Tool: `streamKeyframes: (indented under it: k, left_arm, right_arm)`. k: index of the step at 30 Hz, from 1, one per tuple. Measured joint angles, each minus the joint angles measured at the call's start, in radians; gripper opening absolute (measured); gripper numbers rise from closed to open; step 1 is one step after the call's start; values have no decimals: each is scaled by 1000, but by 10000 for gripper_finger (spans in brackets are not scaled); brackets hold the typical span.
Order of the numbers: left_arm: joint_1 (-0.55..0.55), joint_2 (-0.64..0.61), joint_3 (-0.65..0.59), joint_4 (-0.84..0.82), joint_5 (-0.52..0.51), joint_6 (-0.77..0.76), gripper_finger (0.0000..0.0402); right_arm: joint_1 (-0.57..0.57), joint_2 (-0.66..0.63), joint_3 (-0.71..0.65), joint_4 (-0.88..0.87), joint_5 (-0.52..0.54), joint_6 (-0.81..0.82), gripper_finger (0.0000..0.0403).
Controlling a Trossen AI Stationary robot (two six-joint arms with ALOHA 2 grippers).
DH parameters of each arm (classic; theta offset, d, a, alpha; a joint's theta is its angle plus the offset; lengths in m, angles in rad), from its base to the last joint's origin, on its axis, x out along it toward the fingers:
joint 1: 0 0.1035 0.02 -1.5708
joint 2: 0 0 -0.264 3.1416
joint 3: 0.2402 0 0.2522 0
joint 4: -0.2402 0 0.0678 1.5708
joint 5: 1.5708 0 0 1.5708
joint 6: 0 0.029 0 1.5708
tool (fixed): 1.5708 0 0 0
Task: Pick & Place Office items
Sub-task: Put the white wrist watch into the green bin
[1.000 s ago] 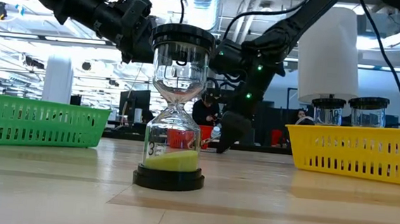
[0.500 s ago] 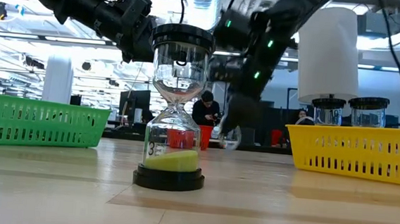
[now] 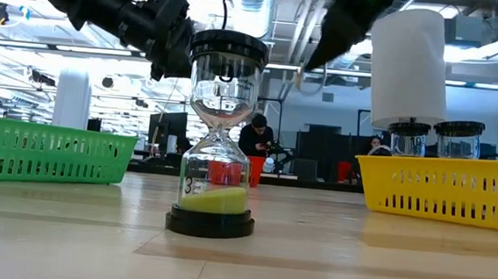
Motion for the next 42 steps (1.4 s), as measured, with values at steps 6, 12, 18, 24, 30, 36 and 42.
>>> streamKeyframes:
  k: [6, 12, 18, 24, 30, 36, 42]
  left_arm:
    - [-25, 0, 0, 76, 31, -6, 213]
    - [-119, 66, 0, 297, -2, 204, 213]
    - [-174, 186, 0, 504, -176, 352, 240]
    - [-175, 259, 24, 627, -232, 442, 290]
    - [-172, 348, 128, 647, -233, 484, 301]
    - [-168, 377, 189, 654, -259, 483, 301]
    - [-144, 363, 190, 688, -266, 483, 300]
  right_arm:
    - [48, -61, 0, 15, -1, 9, 82]
    - [65, -60, 0, 214, -14, 2, 68]
    - [48, -60, 0, 337, -39, 11, 87]
    - [25, -59, 0, 395, -57, 100, 76]
    - [7, -59, 0, 480, -57, 102, 75]
    - [8, -59, 0, 490, -58, 90, 83]
    - [13, -59, 0, 486, -58, 88, 72]
